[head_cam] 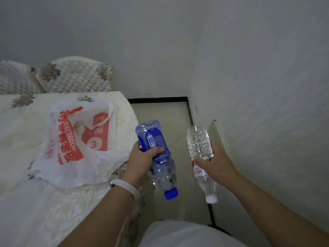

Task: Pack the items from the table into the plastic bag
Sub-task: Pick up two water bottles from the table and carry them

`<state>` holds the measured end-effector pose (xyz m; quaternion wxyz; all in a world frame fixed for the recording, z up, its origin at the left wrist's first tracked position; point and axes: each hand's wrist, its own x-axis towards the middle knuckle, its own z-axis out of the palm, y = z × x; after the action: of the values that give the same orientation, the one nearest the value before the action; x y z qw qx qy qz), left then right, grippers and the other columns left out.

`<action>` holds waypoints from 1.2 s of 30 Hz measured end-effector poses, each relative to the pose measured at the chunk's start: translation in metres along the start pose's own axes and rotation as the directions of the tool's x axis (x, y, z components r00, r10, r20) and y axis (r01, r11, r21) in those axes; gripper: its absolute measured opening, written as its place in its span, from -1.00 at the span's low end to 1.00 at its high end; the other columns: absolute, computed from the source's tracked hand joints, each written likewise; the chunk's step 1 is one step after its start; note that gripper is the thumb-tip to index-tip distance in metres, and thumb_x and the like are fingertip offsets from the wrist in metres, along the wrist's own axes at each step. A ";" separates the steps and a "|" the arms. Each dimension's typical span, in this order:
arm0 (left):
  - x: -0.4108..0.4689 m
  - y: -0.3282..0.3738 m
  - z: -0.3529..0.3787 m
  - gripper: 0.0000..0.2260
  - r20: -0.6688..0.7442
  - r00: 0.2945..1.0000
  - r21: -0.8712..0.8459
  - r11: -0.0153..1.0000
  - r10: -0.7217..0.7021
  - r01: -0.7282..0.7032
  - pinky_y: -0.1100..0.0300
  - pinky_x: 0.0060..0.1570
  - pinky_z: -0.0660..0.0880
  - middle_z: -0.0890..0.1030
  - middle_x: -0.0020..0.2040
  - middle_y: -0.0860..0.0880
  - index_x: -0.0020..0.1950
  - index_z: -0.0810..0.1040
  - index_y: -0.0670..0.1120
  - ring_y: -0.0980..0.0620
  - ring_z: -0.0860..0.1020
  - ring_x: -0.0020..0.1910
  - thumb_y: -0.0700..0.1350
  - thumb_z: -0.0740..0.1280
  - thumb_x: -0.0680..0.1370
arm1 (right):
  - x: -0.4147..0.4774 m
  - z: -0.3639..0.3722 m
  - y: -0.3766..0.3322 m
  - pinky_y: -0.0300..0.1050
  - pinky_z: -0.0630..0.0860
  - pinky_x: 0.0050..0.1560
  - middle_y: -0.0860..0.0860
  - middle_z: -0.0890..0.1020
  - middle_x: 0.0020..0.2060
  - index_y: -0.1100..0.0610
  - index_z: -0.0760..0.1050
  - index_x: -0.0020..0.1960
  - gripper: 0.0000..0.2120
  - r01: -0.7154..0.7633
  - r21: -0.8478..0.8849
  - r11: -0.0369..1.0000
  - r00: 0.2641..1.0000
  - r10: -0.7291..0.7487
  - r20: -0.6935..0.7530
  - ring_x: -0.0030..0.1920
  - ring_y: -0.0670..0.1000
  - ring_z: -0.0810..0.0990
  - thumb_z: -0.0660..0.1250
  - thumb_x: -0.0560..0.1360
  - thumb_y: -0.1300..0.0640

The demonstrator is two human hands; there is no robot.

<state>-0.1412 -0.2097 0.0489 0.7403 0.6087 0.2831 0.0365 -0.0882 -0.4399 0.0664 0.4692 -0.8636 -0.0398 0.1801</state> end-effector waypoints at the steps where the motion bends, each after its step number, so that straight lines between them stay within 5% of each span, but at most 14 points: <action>1: 0.011 0.004 -0.003 -0.64 -0.021 1.000 -0.008 1.000 -0.001 0.001 -0.02 -0.17 0.66 0.72 -0.05 -0.13 0.14 0.56 -0.13 -0.12 0.71 -0.11 -0.23 0.52 0.38 | 0.013 0.004 -0.006 -0.22 0.55 -0.18 -0.17 0.63 -0.10 -0.15 0.42 0.17 -0.60 0.015 -0.005 1.000 0.999 -0.015 0.032 -0.16 -0.21 0.64 0.48 0.42 0.08; 7: 0.069 0.018 -0.023 -0.58 -0.232 0.970 -0.158 0.987 -0.070 0.033 -0.28 0.04 0.60 0.71 -0.02 -0.19 0.13 0.60 -0.16 -0.23 0.69 -0.04 -0.12 0.54 0.31 | 0.104 0.031 -0.033 -0.20 0.56 -0.16 -0.18 0.63 -0.07 -0.17 0.40 0.17 -0.59 0.074 -0.044 0.996 0.975 -0.063 0.213 -0.15 -0.19 0.64 0.47 0.41 0.06; 14: 0.151 0.028 -0.030 -0.80 -0.516 0.840 -0.287 0.958 -0.167 0.014 0.19 -0.35 0.54 0.71 -0.11 -0.04 0.03 0.58 0.01 0.02 0.68 -0.23 -0.19 0.46 0.46 | 0.245 0.070 -0.069 -0.14 0.56 -0.12 -0.21 0.64 -0.16 -0.17 0.40 0.12 -0.60 0.222 -0.111 0.969 0.878 -0.149 0.455 -0.17 -0.18 0.62 0.47 0.36 0.02; 20: 0.198 0.049 -0.034 -0.79 -0.701 0.652 -0.349 0.936 -0.289 0.040 0.25 -0.47 0.52 0.71 -0.11 -0.06 0.08 0.59 -0.04 0.04 0.67 -0.28 -0.17 0.46 0.47 | 0.342 0.096 -0.102 -0.08 0.59 -0.02 -0.19 0.66 -0.13 -0.15 0.40 0.16 -0.56 0.350 -0.105 0.931 0.711 -0.191 0.677 -0.18 -0.20 0.64 0.47 0.34 0.00; 24: 0.207 0.047 -0.056 -0.73 -0.790 0.527 -0.334 0.941 -0.313 0.058 0.08 -0.27 0.59 0.71 -0.05 -0.16 0.10 0.60 -0.10 -0.17 0.69 -0.11 -0.17 0.49 0.42 | 0.374 0.120 -0.123 -0.17 0.54 -0.05 -0.18 0.63 -0.08 -0.21 0.35 0.13 -0.56 0.469 -0.079 0.880 0.573 -0.234 0.785 -0.13 -0.20 0.61 0.48 0.36 0.03; 31: 0.186 0.029 -0.099 -0.75 -0.865 0.296 -0.421 0.907 -0.406 0.012 0.15 -0.34 0.54 0.69 -0.08 -0.12 0.06 0.58 -0.08 -0.10 0.66 -0.17 -0.19 0.50 0.42 | 0.361 0.194 -0.162 -0.10 0.56 -0.17 -0.16 0.62 -0.16 -0.16 0.35 0.16 -0.51 0.661 -0.087 0.746 0.319 -0.173 0.932 -0.25 -0.16 0.60 0.40 0.27 -0.14; 36: 0.166 0.012 -0.126 -0.77 -0.896 0.217 -0.395 0.919 -0.387 0.008 0.09 -0.23 0.58 0.68 -0.10 -0.10 0.01 0.57 -0.06 -0.09 0.66 -0.15 -0.22 0.50 0.41 | 0.324 0.264 -0.190 -0.27 0.40 -0.27 -0.20 0.55 -0.04 -0.08 0.27 0.38 -0.32 0.741 -0.029 0.671 0.184 -0.161 0.970 -0.15 -0.14 0.54 0.45 0.33 -0.08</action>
<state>-0.0570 -0.0292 -0.0144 0.4917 0.2916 0.7427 0.3488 0.1411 -0.0474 0.0041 0.1491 -0.6346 -0.6062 0.4556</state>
